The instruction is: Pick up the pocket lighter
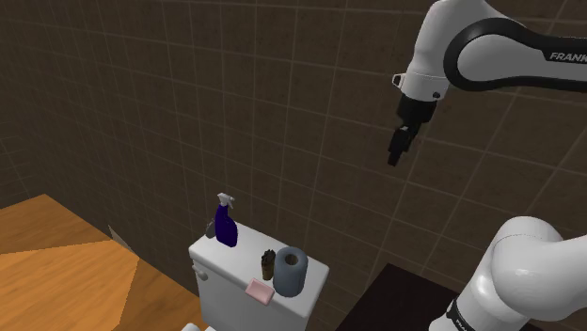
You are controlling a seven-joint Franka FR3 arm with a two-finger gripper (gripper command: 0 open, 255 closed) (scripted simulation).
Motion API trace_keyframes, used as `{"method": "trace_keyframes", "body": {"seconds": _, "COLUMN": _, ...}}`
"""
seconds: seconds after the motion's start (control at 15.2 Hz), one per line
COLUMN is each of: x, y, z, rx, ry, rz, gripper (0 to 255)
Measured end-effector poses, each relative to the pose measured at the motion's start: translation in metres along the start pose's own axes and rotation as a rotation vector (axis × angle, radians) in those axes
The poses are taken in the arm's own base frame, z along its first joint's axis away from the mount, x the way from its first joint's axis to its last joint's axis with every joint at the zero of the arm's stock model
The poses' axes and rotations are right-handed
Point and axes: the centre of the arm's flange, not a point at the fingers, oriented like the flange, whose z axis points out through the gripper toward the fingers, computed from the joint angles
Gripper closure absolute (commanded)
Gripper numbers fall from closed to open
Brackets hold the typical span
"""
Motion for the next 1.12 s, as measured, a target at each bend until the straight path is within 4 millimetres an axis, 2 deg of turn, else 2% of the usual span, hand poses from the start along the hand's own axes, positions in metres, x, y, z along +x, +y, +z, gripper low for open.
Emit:
{"method": "trace_keyframes", "body": {"seconds": 0.07, "x": 0.000, "y": 0.000, "z": 0.000, "rx": 0.000, "ry": 0.000, "rz": 0.000, "gripper": 0}}
{"method": "trace_keyframes", "body": {"seconds": 0.26, "x": 0.008, "y": -0.009, "z": 0.022, "rx": 0.010, "ry": 0.009, "rz": 0.015, "gripper": 0}}
{"method": "trace_keyframes", "body": {"seconds": 0.33, "x": 0.014, "y": -0.009, "z": 0.032, "rx": 0.015, "ry": 0.012, "rz": 0.021, "gripper": 0}}
{"method": "trace_keyframes", "body": {"seconds": 0.92, "x": 0.053, "y": -0.057, "z": 0.133, "rx": 0.059, "ry": 0.054, "rz": 0.087, "gripper": 0}}
{"method": "trace_keyframes", "body": {"seconds": 1.12, "x": 0.072, "y": -0.067, "z": 0.165, "rx": 0.074, "ry": 0.069, "rz": 0.109, "gripper": 0}}
